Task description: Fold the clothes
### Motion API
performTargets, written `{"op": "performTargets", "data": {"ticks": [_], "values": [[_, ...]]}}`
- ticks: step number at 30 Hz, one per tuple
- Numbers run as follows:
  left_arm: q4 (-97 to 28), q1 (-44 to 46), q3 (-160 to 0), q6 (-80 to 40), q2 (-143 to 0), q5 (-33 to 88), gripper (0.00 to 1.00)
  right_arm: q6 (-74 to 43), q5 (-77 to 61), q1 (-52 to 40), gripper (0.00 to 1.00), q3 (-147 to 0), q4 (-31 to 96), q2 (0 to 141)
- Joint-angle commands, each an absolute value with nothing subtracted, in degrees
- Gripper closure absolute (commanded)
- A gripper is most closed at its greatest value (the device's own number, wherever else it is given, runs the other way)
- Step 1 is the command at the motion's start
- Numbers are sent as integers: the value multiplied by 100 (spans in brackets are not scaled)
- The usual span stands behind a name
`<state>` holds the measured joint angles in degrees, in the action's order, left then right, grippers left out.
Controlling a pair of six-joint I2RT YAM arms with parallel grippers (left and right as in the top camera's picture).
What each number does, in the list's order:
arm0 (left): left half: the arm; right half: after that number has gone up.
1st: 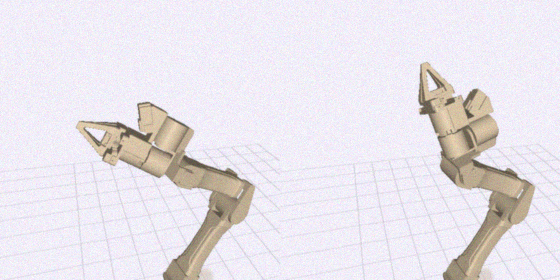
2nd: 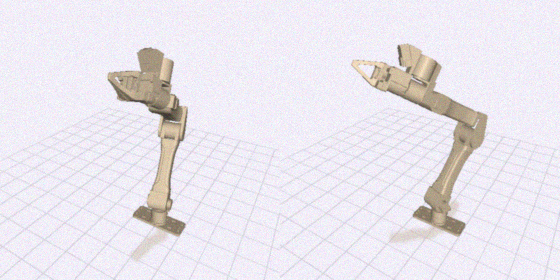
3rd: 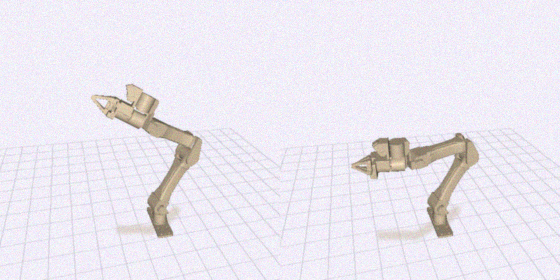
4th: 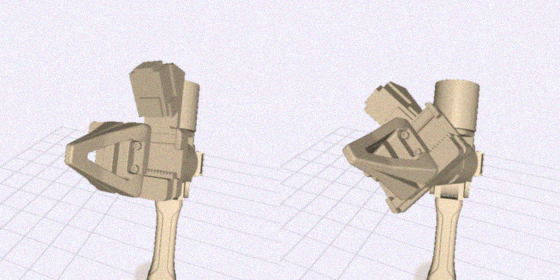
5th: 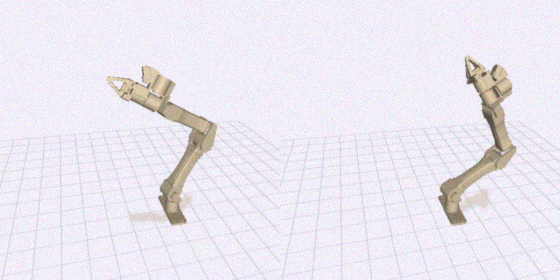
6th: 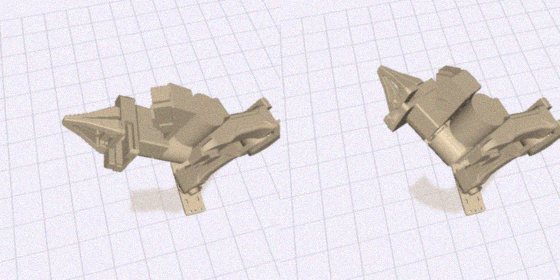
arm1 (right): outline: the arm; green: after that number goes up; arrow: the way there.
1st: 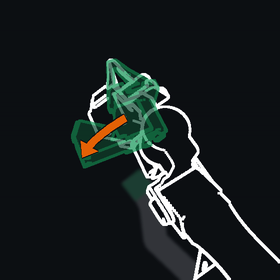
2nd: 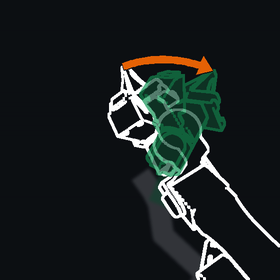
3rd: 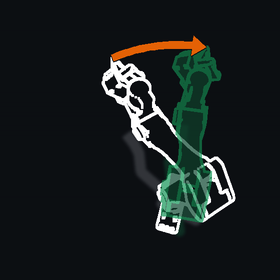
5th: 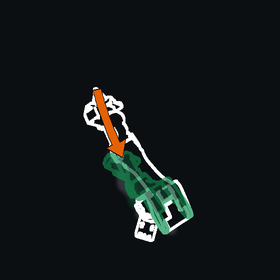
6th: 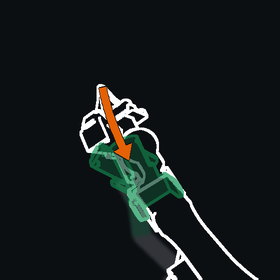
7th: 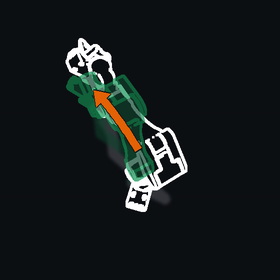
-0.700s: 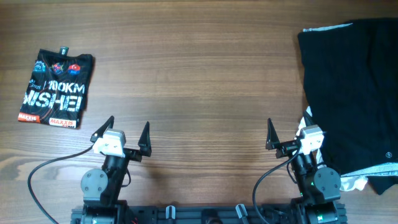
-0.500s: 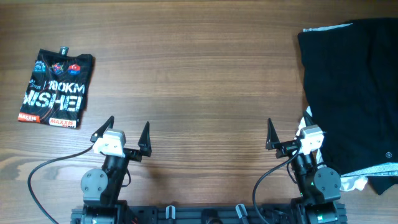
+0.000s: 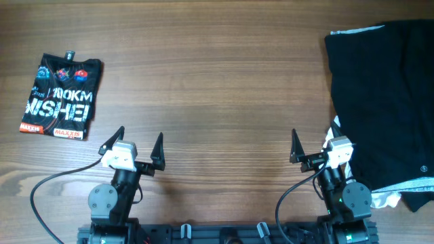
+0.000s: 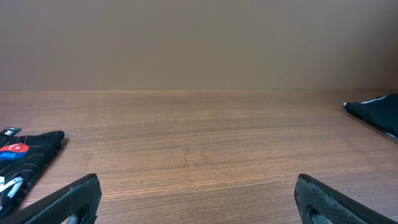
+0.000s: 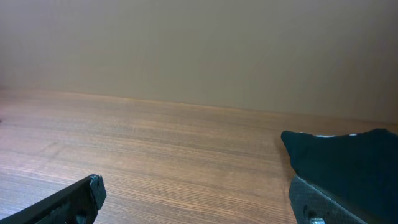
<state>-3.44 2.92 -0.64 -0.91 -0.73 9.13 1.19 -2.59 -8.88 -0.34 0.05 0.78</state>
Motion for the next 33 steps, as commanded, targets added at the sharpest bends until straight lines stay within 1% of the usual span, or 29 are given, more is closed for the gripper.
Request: {"op": "performTargets", "data": {"ticks": [1, 26, 29, 31, 33], "values": [[-346, 316, -32, -43, -16, 1046, 0, 110, -349, -854, 0, -30, -10, 80], [-344, 316, -32, -45, -16, 1068, 0, 152, -303, -854, 0, -30, -10, 80], [-342, 316, -32, -47, -16, 1063, 0, -174, -349, -854, 0, -30, -25, 80], [-325, 316, -32, -89, -16, 1111, 0, -679, -353, -854, 0, -32, -73, 80], [-327, 316, -34, -91, -16, 1111, 0, -794, -357, -854, 0, -60, -49, 80]]}}
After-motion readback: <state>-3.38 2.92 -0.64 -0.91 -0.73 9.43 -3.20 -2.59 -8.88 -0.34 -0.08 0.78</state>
